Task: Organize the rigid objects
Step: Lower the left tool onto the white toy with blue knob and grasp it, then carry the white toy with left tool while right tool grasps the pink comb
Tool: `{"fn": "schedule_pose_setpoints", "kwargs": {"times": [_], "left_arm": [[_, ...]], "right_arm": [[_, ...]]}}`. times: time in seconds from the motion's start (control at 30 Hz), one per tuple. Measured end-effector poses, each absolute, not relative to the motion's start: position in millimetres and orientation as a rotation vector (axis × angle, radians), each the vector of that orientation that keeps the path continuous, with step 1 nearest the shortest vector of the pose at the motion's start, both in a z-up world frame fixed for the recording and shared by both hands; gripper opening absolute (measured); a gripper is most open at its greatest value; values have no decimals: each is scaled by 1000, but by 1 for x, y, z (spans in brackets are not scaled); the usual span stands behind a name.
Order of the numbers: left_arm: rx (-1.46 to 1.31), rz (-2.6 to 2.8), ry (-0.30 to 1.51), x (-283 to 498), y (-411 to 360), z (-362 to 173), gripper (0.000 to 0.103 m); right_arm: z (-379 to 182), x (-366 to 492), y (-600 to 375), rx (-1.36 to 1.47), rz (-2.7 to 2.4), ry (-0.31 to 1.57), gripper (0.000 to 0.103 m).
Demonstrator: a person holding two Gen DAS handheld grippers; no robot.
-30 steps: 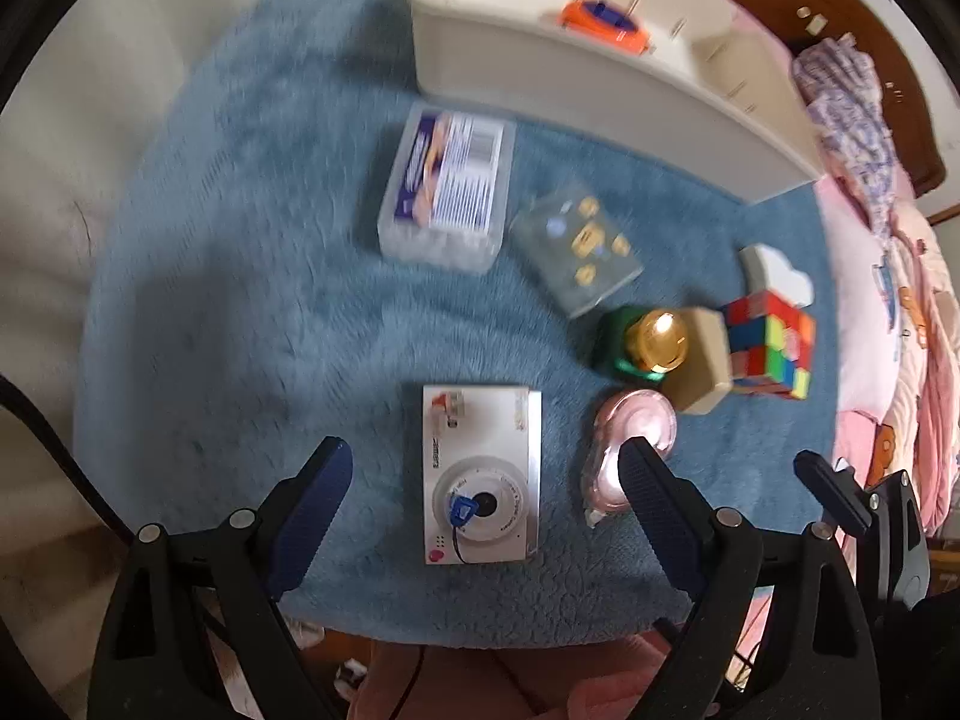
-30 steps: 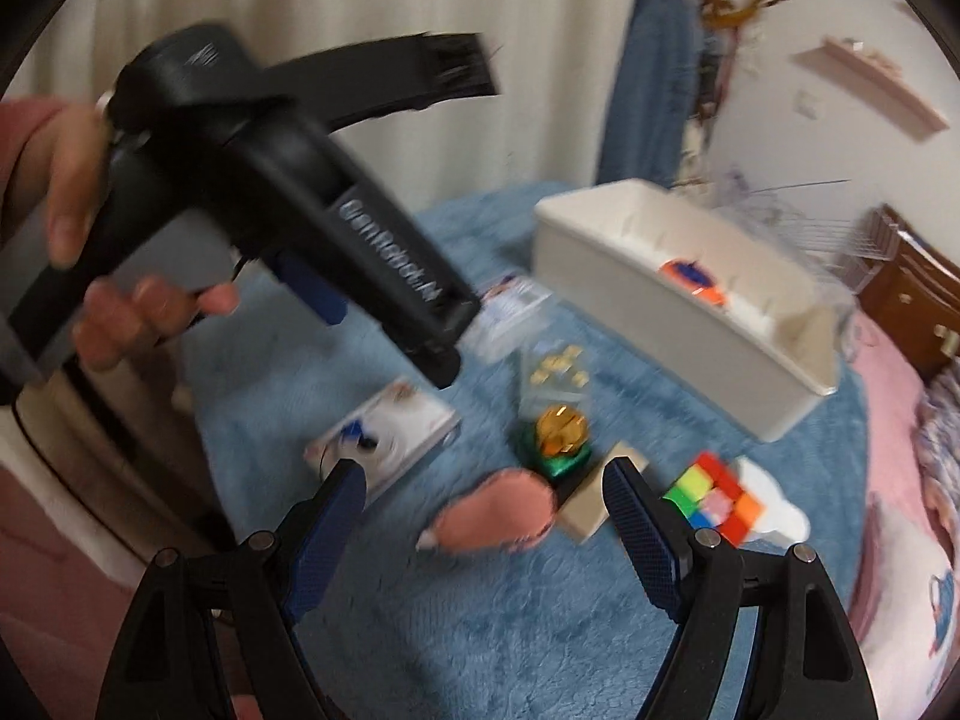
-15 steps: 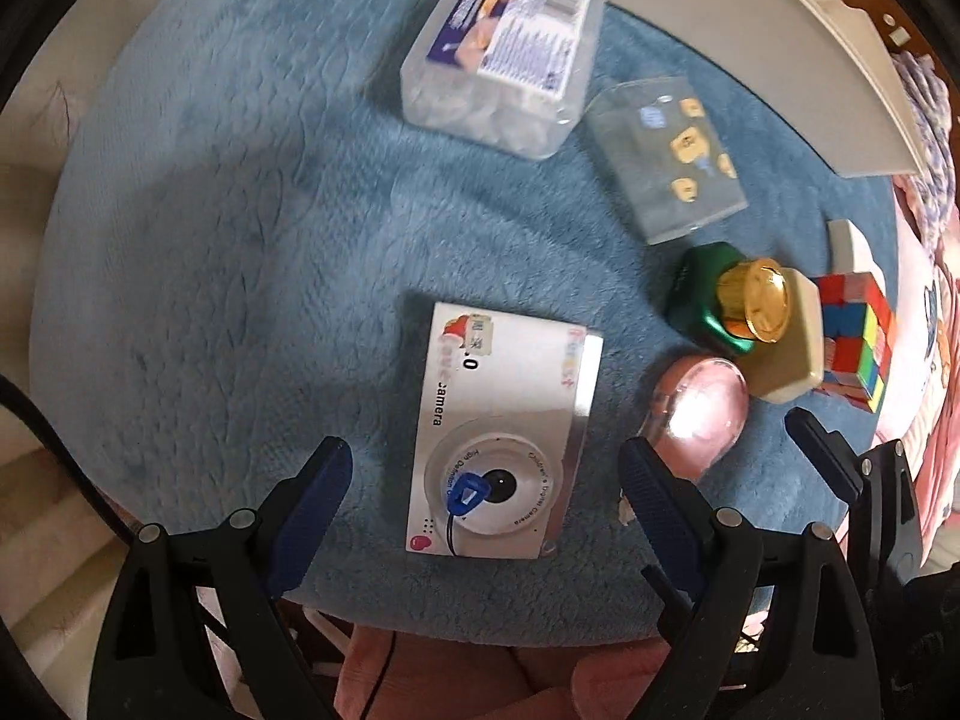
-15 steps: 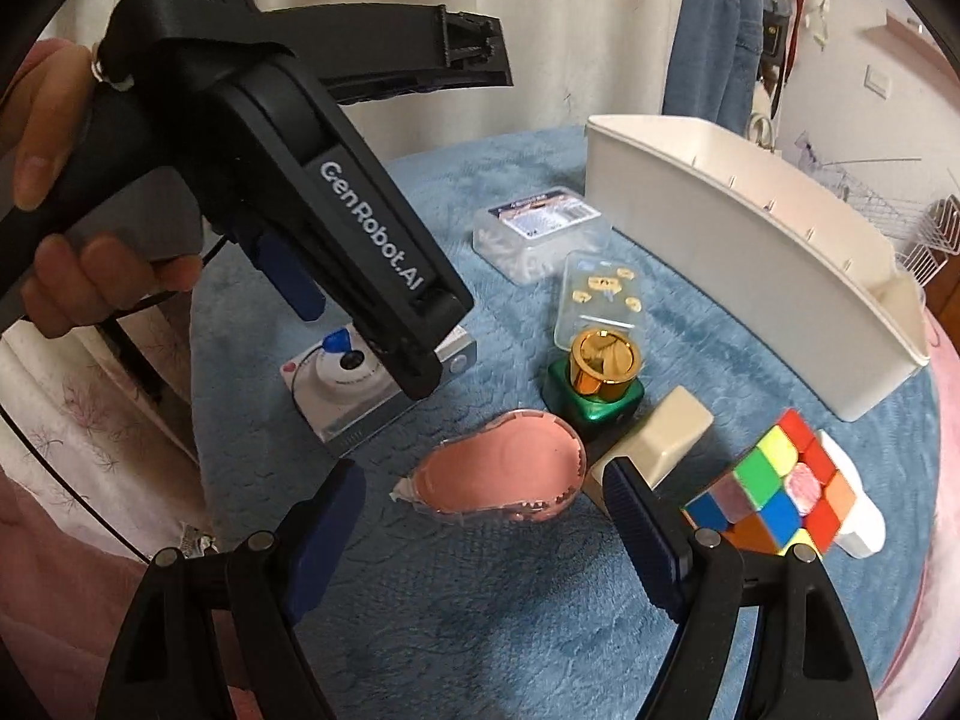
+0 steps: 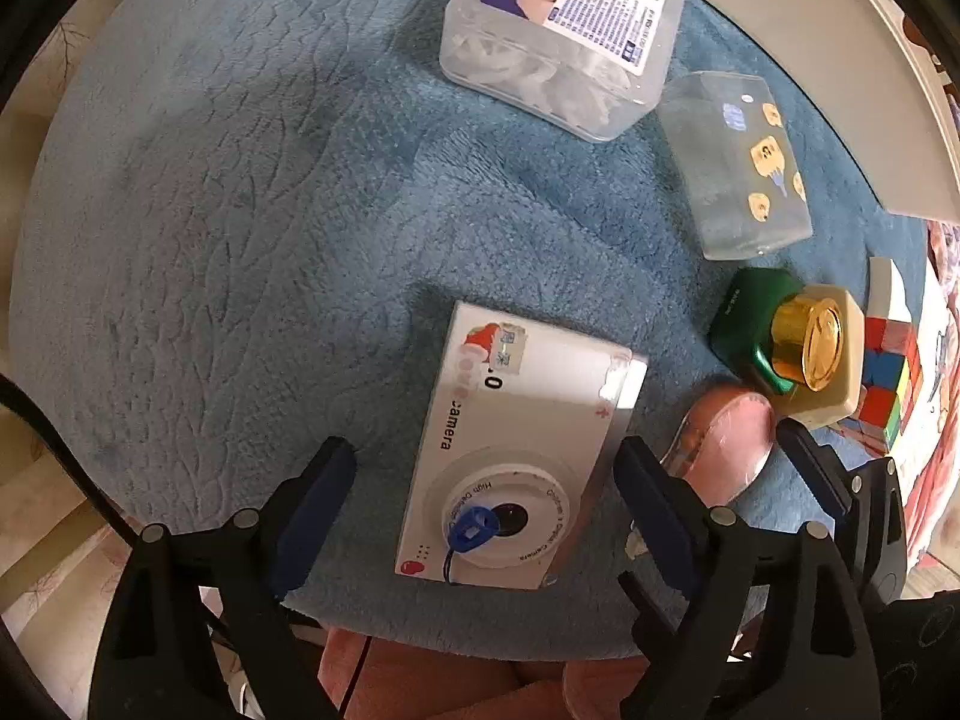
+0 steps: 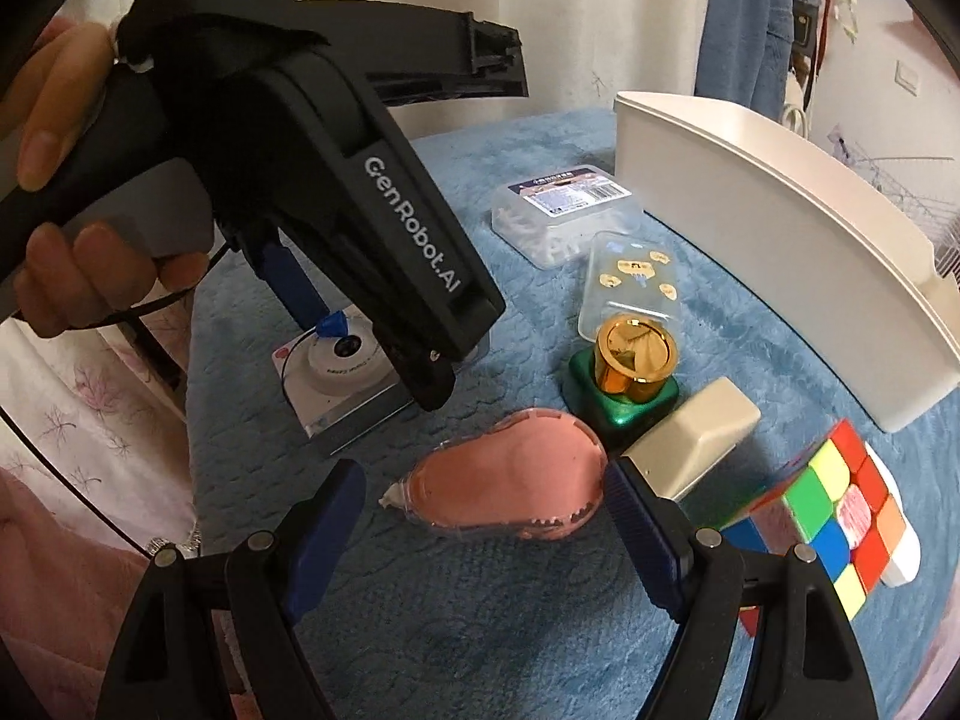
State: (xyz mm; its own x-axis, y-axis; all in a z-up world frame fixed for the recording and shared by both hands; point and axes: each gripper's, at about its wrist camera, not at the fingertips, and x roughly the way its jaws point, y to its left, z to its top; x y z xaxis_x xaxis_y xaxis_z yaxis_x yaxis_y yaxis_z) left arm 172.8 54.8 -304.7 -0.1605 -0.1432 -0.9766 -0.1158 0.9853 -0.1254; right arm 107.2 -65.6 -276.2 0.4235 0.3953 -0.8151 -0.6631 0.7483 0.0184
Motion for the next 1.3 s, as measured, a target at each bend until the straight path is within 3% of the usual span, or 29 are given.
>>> {"fn": "schedule_pose_setpoints", "kwargs": {"times": [0.27,0.47,1.0,1.07,1.3], "left_arm": [[-178,3,1734,197,48,-292,81],[-160,48,1721,197,33,-282,62],[-234,55,1704,186,45,-278,62],[-234,50,1697,183,48,-276,62],[-242,37,1670,167,58,-262,62]], "right_arm": [[-289,120,-64,-330,688,961,84],[-292,121,-64,-337,696,955,84],[-289,113,-58,-380,664,960,83],[-288,111,-59,-391,666,954,76],[-279,108,-62,-401,666,982,73]]}}
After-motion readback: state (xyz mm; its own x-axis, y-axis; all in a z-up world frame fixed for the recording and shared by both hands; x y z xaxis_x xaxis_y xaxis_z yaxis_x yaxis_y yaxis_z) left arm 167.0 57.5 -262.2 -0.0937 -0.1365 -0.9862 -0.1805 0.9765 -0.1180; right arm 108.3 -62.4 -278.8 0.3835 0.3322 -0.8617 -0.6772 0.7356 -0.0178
